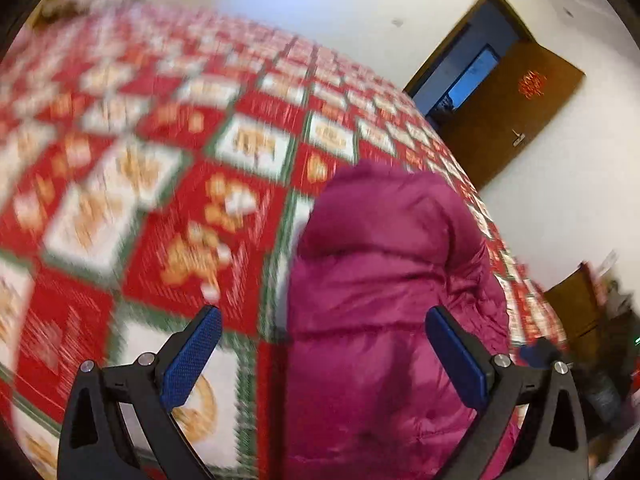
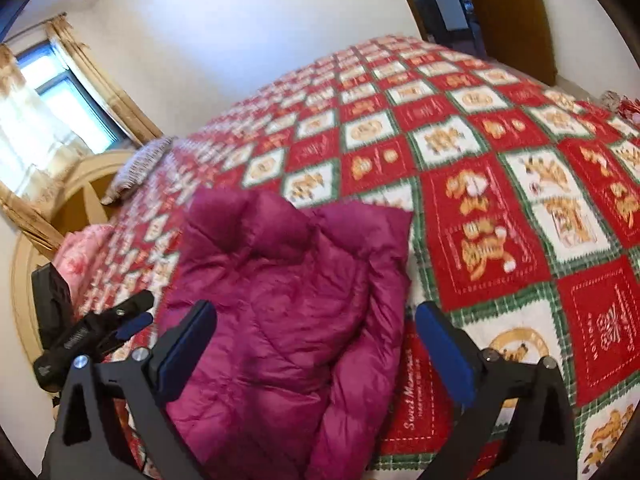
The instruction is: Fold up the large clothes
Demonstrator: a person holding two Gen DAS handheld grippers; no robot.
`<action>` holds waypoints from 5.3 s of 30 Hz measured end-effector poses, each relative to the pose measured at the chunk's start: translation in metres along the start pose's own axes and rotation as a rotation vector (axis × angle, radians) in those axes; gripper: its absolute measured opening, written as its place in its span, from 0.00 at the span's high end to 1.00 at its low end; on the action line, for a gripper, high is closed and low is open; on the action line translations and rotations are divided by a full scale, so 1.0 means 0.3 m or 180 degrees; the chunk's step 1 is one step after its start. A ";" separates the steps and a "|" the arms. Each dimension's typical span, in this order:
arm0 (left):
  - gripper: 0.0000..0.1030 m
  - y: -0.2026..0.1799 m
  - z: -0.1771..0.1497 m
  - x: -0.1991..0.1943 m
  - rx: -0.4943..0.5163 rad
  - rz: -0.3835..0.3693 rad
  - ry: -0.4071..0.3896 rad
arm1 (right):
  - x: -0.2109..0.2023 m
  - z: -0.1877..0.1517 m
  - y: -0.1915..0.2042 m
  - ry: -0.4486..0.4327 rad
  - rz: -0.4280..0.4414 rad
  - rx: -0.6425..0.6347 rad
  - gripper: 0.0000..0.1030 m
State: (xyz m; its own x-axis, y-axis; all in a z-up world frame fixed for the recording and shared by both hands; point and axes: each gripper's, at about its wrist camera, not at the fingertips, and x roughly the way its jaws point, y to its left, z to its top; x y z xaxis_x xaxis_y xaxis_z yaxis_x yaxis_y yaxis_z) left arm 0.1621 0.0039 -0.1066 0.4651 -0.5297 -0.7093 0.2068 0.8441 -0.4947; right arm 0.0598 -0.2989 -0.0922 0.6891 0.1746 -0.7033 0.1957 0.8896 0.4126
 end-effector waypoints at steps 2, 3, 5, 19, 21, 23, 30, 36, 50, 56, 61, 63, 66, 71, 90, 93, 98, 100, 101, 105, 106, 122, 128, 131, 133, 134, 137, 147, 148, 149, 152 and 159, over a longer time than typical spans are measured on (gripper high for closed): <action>0.01 -0.002 -0.017 0.029 0.0015 0.0068 0.0065 | 0.030 -0.026 -0.018 0.0100 0.0005 0.0043 0.01; 0.01 -0.012 -0.025 0.037 0.0073 0.0105 0.0058 | 0.041 -0.036 -0.023 0.0132 0.0005 0.0053 0.01; 0.01 -0.047 -0.036 0.054 0.0219 0.0168 0.0047 | 0.060 -0.046 -0.037 0.0161 -0.0023 0.0062 0.01; 0.01 -0.174 -0.050 0.201 0.0750 0.0415 0.0400 | 0.191 -0.070 -0.008 0.0166 -0.0090 -0.0333 0.09; 0.01 -0.190 -0.056 0.211 0.0823 0.0514 0.0395 | 0.198 -0.072 0.016 0.0218 -0.0108 -0.0470 0.14; 0.01 -0.196 -0.059 0.217 0.0849 0.0557 0.0385 | 0.207 -0.077 0.028 0.0237 -0.0134 -0.0568 0.14; 0.01 -0.214 -0.070 0.233 0.0879 0.0678 0.0305 | 0.224 -0.088 0.034 0.0163 -0.0212 -0.0641 0.16; 0.01 -0.220 -0.080 0.234 0.0849 0.0736 0.0265 | 0.240 -0.089 0.061 0.0129 -0.0334 -0.0692 0.17; 0.13 -0.241 -0.133 0.179 0.1094 0.0626 0.0306 | 0.173 -0.164 0.123 0.0183 -0.0326 -0.0638 0.56; 0.14 -0.248 -0.217 0.117 0.1125 0.0596 0.0277 | 0.103 -0.242 0.113 0.0159 -0.0223 -0.0452 0.57; 0.15 -0.261 -0.258 0.089 0.1144 0.0633 0.0253 | 0.077 -0.271 0.110 0.0134 -0.0216 -0.0398 0.57; 0.16 -0.262 -0.266 0.079 0.1143 0.0640 0.0252 | 0.072 -0.273 0.111 0.0146 -0.0224 -0.0396 0.58; 0.20 -0.274 -0.295 0.050 0.1161 0.0659 0.0211 | 0.056 -0.283 0.113 0.0148 -0.0229 -0.0383 0.60; 0.29 -0.284 -0.342 0.000 0.1143 0.0606 0.0177 | 0.004 -0.321 0.100 0.0131 -0.0208 -0.0312 0.62; 0.41 -0.727 -0.455 -0.131 0.1474 -0.0204 0.0036 | -0.475 -0.308 -0.075 -0.0706 -0.0484 -0.0068 0.69; 0.41 -0.882 -0.472 -0.118 0.1704 -0.0395 0.0003 | -0.580 -0.276 -0.147 -0.0887 -0.0611 0.0011 0.69; 0.41 -1.041 -0.509 -0.074 0.1961 -0.0478 0.0000 | -0.682 -0.255 -0.283 -0.1051 -0.0790 0.0176 0.69; 0.42 -1.083 -0.528 -0.048 0.2015 -0.0479 0.0039 | -0.695 -0.259 -0.326 -0.1066 -0.0817 0.0250 0.69; 0.42 -1.098 -0.537 -0.037 0.2031 -0.0472 0.0058 | -0.699 -0.259 -0.349 -0.1067 -0.0825 0.0291 0.69; 0.42 -1.124 -0.567 -0.021 0.2080 -0.0387 0.0072 | -0.691 -0.262 -0.384 -0.1038 -0.0816 0.0366 0.69; 0.42 -1.125 -0.571 -0.017 0.2090 -0.0357 0.0071 | -0.682 -0.258 -0.376 -0.1029 -0.0811 0.0372 0.69; 0.42 -1.019 -0.517 0.040 0.1816 -0.0083 0.0138 | -0.585 -0.208 -0.367 -0.0823 -0.0606 0.0318 0.69; 0.42 -1.026 -0.496 0.049 0.1804 -0.0135 0.0135 | -0.602 -0.203 -0.376 -0.0824 -0.0652 0.0237 0.69; 0.42 -1.040 -0.491 0.065 0.1811 -0.0164 0.0155 | -0.614 -0.204 -0.391 -0.0834 -0.0686 0.0268 0.69; 0.42 -1.047 -0.489 0.079 0.1806 -0.0172 0.0176 | -0.616 -0.204 -0.403 -0.0825 -0.0696 0.0298 0.69; 0.42 -1.050 -0.488 0.086 0.1803 -0.0183 0.0185 | -0.617 -0.204 -0.406 -0.0819 -0.0706 0.0297 0.69; 0.42 -1.057 -0.483 0.104 0.1789 -0.0209 0.0200 | -0.609 -0.196 -0.399 -0.0811 -0.0740 0.0279 0.69; 0.42 -1.159 -0.432 0.201 0.1769 -0.0355 0.0258 | -0.595 -0.128 -0.416 -0.0850 -0.0940 0.0207 0.69; 0.42 -1.170 -0.421 0.216 0.1751 -0.0382 0.0265 | -0.592 -0.110 -0.423 -0.0858 -0.0967 0.0188 0.69; 0.42 -1.179 -0.409 0.234 0.1721 -0.0408 0.0278 | -0.586 -0.093 -0.430 -0.0861 -0.0991 0.0171 0.69; 0.42 -1.202 -0.382 0.293 0.1644 -0.0426 0.0318 | -0.558 -0.051 -0.461 -0.0845 -0.1051 0.0138 0.69; 0.42 -1.261 -0.383 0.426 0.1762 -0.0264 0.0437 | -0.483 0.005 -0.579 -0.0668 -0.1004 0.0308 0.70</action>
State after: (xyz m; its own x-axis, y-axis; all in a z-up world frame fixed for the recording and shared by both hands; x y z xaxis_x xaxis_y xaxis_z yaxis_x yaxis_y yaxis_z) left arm 0.0445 -0.3927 -0.0679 0.3198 -0.5707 -0.7563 0.6748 0.6976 -0.2411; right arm -0.0732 -0.4794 -0.0610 0.7104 -0.2002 -0.6747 0.4787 0.8402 0.2548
